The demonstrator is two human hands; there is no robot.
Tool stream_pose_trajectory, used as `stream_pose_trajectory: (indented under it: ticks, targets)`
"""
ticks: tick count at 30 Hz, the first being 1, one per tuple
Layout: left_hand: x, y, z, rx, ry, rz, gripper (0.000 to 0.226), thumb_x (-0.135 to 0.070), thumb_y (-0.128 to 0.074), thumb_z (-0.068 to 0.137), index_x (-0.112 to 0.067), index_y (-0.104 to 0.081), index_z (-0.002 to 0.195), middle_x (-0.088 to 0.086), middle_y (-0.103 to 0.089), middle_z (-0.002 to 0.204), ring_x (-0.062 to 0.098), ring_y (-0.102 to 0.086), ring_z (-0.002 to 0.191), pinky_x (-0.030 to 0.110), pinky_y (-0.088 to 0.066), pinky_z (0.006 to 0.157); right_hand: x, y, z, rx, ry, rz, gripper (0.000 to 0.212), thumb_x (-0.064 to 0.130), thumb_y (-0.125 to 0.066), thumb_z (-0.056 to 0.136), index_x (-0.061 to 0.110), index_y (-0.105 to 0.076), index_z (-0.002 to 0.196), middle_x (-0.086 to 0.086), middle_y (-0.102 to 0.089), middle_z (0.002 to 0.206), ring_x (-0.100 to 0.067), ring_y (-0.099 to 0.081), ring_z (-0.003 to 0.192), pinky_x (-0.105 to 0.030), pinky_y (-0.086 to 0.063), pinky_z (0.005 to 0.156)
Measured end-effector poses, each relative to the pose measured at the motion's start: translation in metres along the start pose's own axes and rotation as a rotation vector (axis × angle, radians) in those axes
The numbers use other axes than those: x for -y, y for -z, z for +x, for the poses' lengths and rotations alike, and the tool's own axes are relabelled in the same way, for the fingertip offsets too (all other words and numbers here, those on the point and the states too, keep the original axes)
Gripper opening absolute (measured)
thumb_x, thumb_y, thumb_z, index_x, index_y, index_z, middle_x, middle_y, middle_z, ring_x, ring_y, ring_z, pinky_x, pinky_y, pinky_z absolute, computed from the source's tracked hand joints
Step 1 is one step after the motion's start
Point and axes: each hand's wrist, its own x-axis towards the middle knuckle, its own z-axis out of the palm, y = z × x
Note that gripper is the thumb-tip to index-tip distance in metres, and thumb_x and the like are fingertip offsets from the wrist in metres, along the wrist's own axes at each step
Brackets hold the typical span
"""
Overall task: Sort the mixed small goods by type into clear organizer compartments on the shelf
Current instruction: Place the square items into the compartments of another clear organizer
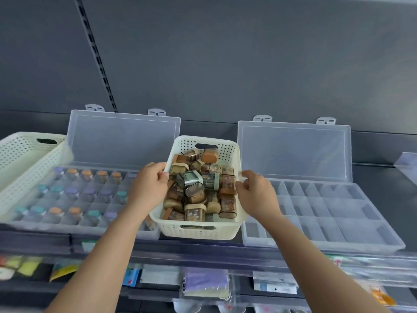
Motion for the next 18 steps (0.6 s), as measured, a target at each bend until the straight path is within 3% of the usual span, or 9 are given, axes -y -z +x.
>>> stream_pose_trajectory:
  ticks: [2,6,11,15,18]
  targets:
    - [0.003,-0.005,0.003,0.003,-0.003,0.01,0.022,-0.014,-0.049,0.097,-0.01,-0.064,0.112,0.002,-0.059,0.099,0.018,-0.056,0.082,0.026,-0.042,0.064,-0.001,-0.001,0.002,0.014,-0.02,0.006,0.037,0.02,-0.049,0.094,0.012,-0.051,0.13,0.002,-0.062,0.075,-0.016,-0.059,0.069,-0.027,-0.048,0.061]
    - [0.009,-0.016,0.008,0.048,0.005,0.053,0.027,-0.014,-0.047,0.097,-0.009,-0.06,0.121,-0.001,-0.054,0.099,0.018,-0.055,0.088,0.035,-0.047,0.077,-0.005,-0.007,0.004,0.039,-0.032,-0.027,0.038,0.021,-0.048,0.095,0.013,-0.05,0.131,-0.003,-0.068,0.088,-0.019,-0.063,0.08,-0.034,-0.055,0.074]
    - [0.018,-0.024,0.012,0.097,-0.041,0.249,0.028,-0.019,-0.044,0.098,-0.009,-0.058,0.119,0.004,-0.058,0.11,0.02,-0.06,0.084,0.04,-0.052,0.075,-0.01,-0.017,0.007,0.035,-0.032,-0.085,0.036,0.023,-0.047,0.095,0.014,-0.049,0.13,-0.004,-0.067,0.094,-0.02,-0.061,0.079,-0.03,-0.052,0.069]
    - [0.018,-0.026,0.015,0.089,-0.075,0.348,0.025,-0.022,-0.044,0.098,-0.012,-0.058,0.116,0.002,-0.059,0.106,0.018,-0.06,0.086,0.034,-0.051,0.07,-0.013,-0.024,0.008,0.054,-0.063,-0.088,0.038,0.025,-0.045,0.096,0.017,-0.045,0.133,-0.002,-0.066,0.086,-0.019,-0.064,0.077,-0.038,-0.058,0.071]
    - [0.015,-0.024,0.017,0.058,-0.098,0.435,0.027,-0.025,-0.047,0.097,-0.013,-0.058,0.119,0.001,-0.054,0.102,0.018,-0.058,0.083,0.028,-0.048,0.066,-0.01,-0.023,0.006,-0.004,-0.032,-0.197,0.04,0.032,-0.046,0.095,0.018,-0.043,0.133,-0.002,-0.066,0.101,-0.02,-0.063,0.086,-0.035,-0.057,0.072]
